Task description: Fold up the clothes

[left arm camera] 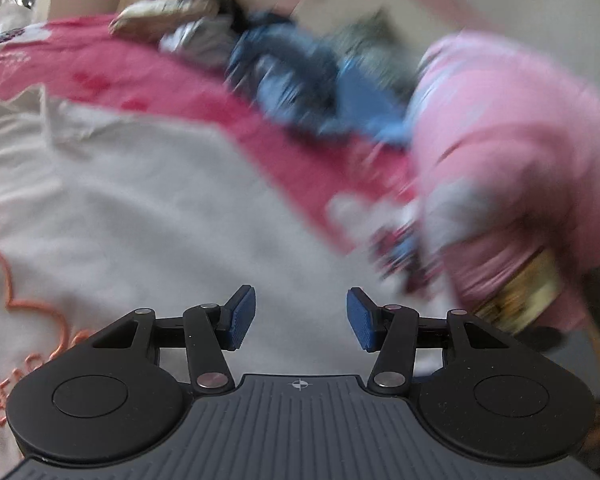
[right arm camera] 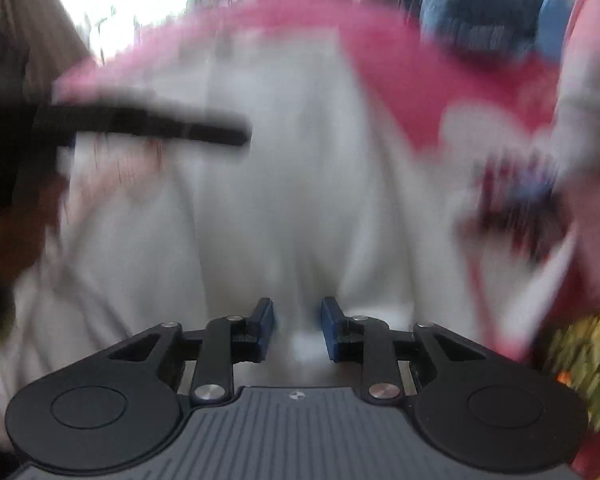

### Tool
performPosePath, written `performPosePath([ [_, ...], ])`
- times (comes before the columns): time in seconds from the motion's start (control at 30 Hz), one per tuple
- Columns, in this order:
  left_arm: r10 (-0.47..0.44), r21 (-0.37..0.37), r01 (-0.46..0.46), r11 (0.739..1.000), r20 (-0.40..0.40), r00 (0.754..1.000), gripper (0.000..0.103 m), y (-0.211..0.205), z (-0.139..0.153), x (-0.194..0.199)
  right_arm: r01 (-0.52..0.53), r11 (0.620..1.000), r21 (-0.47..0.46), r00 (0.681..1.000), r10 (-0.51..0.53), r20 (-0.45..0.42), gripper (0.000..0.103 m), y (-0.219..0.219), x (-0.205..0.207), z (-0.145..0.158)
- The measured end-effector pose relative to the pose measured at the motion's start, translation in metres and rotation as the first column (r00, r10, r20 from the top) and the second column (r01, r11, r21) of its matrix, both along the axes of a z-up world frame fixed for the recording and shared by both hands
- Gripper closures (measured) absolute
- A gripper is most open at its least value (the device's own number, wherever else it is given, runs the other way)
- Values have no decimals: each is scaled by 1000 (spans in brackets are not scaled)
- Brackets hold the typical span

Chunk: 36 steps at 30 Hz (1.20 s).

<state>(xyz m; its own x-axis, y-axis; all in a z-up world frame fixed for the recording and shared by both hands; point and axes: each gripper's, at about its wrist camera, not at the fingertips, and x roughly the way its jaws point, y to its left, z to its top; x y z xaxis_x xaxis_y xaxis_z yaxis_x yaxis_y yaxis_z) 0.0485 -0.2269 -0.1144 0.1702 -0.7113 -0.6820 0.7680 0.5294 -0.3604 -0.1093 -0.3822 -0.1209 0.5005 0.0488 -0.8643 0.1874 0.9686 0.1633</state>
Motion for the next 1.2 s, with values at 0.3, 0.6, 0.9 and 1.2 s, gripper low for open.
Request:
performPosePath([
  [0.3,-3,-36,7,999,94,996,52,17,2,-6,49,997,-65,988,-38,152,73,-18,21,33],
  [0.6,130,-7,-130,992,60,990,47,27,-14,51,86,996,-25,991,-83,104,73,-24,17,-3],
  [0.9,192,-55,-186,981,139,972,46,15,8,95,68,996,-63,959,-48,278,73,-43,122,33],
  [1.2,322,48,-333,942,166,932,46,6,-19,169,145,989,39,960,-150,236,76,-73,231,-31],
])
